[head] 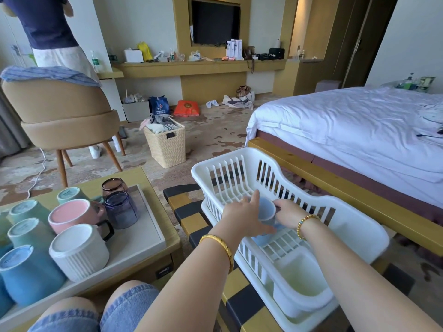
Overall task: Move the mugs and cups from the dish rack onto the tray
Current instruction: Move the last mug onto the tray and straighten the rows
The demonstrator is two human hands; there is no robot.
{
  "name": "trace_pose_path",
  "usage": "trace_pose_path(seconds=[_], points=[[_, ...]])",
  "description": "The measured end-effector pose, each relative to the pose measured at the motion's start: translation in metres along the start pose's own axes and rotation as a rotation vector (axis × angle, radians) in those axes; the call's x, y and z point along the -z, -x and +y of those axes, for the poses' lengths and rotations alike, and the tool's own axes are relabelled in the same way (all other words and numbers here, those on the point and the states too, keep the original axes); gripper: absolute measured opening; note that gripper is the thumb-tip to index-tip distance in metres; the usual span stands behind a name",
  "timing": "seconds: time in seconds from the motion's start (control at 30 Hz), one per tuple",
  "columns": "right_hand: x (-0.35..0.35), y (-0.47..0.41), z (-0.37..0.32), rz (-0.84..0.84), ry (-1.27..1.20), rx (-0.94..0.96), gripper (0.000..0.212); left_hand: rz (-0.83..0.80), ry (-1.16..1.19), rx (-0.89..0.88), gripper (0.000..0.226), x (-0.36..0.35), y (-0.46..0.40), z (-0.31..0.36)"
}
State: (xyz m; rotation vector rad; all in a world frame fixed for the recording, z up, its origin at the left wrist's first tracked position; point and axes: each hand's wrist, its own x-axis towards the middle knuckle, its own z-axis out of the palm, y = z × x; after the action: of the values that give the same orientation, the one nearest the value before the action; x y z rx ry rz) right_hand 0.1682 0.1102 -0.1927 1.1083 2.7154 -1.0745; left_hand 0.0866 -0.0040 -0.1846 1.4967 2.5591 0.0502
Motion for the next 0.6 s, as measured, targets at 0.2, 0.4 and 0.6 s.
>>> trace_pose_path(seconds=[0.2, 0.4, 0.6], points=[[-0.016, -0.002, 0.000, -0.073, 0.099, 0.033, 0.032, -0.049, -0.082, 0.050, 0.108, 0.000, -0.009, -0.004], [-0.017, 0.000, 0.006, 0.039, 0.130, 0.077, 0.034, -0.026, -0.046, 0.025, 0.107, 0.001, -0.011, -0.004], [0.000, 0.012, -0.005, 0.411, 0.071, 0.179, 0.036, 0.171, 0.294, 0.046, 0.106, 0.028, -0.008, 0.002]])
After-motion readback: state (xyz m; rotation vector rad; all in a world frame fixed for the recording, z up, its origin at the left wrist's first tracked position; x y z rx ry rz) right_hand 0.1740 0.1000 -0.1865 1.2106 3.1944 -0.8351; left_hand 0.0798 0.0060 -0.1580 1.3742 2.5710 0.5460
